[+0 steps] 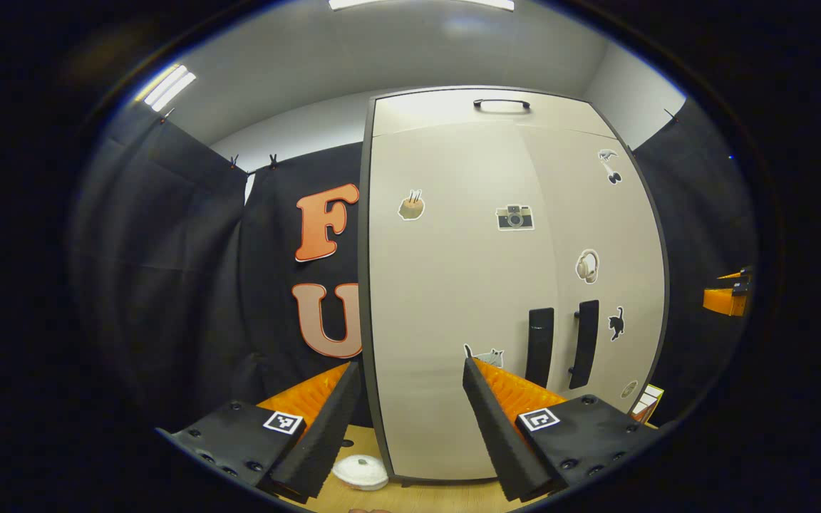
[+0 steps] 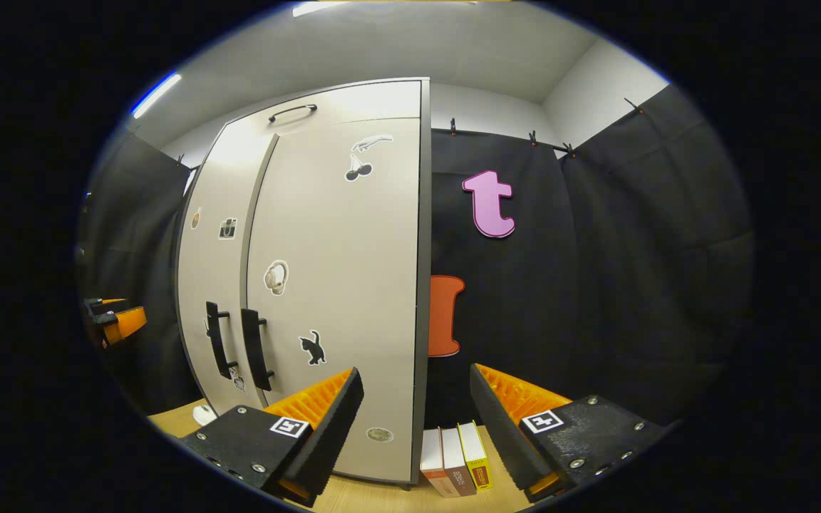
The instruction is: Grab one shoe with the right hand and put it into the shoe cabinet, grab the other shoe with the left hand and put it into the shoe cabinet; then close the right door with the right hand and the left door with the left hand.
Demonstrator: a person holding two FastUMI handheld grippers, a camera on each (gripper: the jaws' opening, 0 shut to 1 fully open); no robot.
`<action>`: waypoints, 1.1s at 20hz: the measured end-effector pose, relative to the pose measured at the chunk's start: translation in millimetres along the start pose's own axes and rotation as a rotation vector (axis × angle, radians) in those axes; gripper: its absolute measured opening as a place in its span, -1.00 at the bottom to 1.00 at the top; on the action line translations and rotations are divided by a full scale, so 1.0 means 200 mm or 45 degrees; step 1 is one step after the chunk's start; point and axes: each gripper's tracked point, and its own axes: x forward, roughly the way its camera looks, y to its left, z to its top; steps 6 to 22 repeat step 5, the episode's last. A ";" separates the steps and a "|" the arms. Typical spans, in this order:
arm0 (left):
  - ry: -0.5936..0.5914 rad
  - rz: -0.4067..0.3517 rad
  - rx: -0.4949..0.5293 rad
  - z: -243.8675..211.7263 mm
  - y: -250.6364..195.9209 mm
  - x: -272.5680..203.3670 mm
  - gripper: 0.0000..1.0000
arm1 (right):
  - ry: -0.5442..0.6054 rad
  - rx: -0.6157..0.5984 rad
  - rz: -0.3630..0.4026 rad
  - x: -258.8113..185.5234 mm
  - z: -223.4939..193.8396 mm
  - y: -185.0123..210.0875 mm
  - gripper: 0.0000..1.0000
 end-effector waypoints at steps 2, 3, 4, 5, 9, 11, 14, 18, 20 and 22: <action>0.002 0.017 -0.011 0.00 0.01 -0.02 0.89 | 0.002 -0.002 0.006 -0.02 0.00 0.00 0.85; -0.001 0.018 -0.021 0.00 0.02 -0.03 0.89 | 0.006 -0.005 0.006 -0.03 0.00 -0.01 0.85; 0.000 0.017 -0.033 0.00 0.02 -0.04 0.89 | 0.008 -0.006 0.010 -0.03 0.00 -0.01 0.85; 0.001 0.019 -0.040 0.00 0.02 -0.05 0.89 | 0.009 -0.005 0.015 -0.04 0.00 0.00 0.85; 0.001 0.019 -0.040 0.00 0.02 -0.05 0.89 | 0.009 -0.005 0.015 -0.04 0.00 0.00 0.85; 0.001 0.019 -0.040 0.00 0.02 -0.05 0.89 | 0.009 -0.005 0.015 -0.04 0.00 0.00 0.85; 0.001 0.019 -0.040 0.00 0.02 -0.05 0.89 | 0.009 -0.005 0.015 -0.04 0.00 0.00 0.85; 0.001 0.019 -0.040 0.00 0.02 -0.05 0.89 | 0.009 -0.005 0.015 -0.04 0.00 0.00 0.85; 0.001 0.019 -0.040 0.00 0.02 -0.05 0.89 | 0.009 -0.005 0.015 -0.04 0.00 0.00 0.85; 0.001 0.019 -0.040 0.00 0.02 -0.05 0.89 | 0.009 -0.005 0.015 -0.04 0.00 0.00 0.85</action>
